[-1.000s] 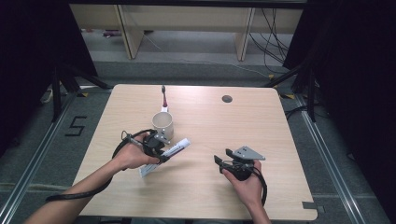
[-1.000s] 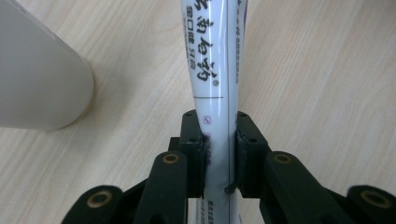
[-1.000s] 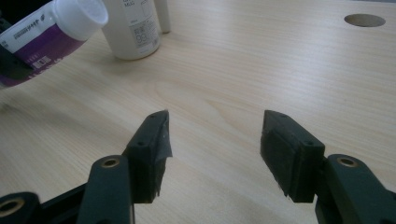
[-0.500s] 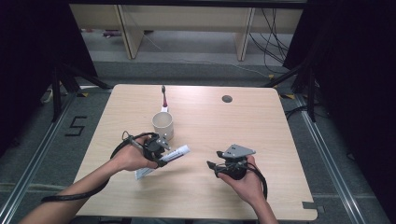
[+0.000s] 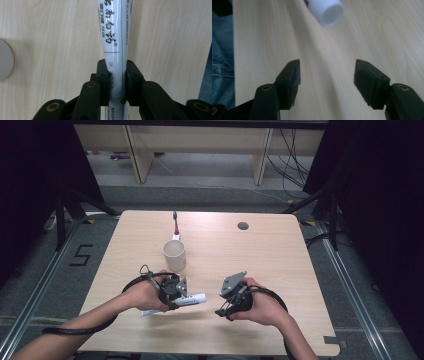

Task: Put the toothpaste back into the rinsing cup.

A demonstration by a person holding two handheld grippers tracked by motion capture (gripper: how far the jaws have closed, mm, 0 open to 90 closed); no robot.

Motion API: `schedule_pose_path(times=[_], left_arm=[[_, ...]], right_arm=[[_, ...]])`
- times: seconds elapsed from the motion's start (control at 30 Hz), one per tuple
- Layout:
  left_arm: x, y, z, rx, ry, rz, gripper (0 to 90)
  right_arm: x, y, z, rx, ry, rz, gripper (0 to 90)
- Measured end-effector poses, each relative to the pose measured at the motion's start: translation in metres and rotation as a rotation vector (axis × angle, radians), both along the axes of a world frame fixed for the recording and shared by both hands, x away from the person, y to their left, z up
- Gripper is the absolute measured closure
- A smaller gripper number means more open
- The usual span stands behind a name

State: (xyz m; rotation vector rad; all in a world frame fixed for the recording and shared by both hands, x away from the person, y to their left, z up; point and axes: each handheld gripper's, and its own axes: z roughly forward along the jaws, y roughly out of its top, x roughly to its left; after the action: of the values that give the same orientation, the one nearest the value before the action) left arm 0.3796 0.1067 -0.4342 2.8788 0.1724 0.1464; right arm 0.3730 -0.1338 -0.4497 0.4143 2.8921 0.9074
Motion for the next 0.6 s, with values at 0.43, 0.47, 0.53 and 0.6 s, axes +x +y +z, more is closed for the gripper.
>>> schedule_pose_path(times=[0.43,0.47,0.53,0.6], left_arm=[[-0.007,-0.015,0.003,0.026,-0.009,-0.070,76.3],[-0.008,-0.016,0.003,0.020,-0.010,-0.069,76.2],[-0.009,-0.017,0.003,0.026,-0.008,-0.077,76.2],[-0.010,-0.018,0.003,0.019,-0.010,-0.082,76.2]], right_arm=[[-0.001,0.022,0.004,0.063,0.012,0.109,35.4],[-0.001,0.023,0.004,0.076,0.021,0.102,35.5],[0.001,0.026,0.004,0.093,-0.002,0.113,36.9],[0.002,0.027,0.004,0.106,-0.002,0.116,39.3]])
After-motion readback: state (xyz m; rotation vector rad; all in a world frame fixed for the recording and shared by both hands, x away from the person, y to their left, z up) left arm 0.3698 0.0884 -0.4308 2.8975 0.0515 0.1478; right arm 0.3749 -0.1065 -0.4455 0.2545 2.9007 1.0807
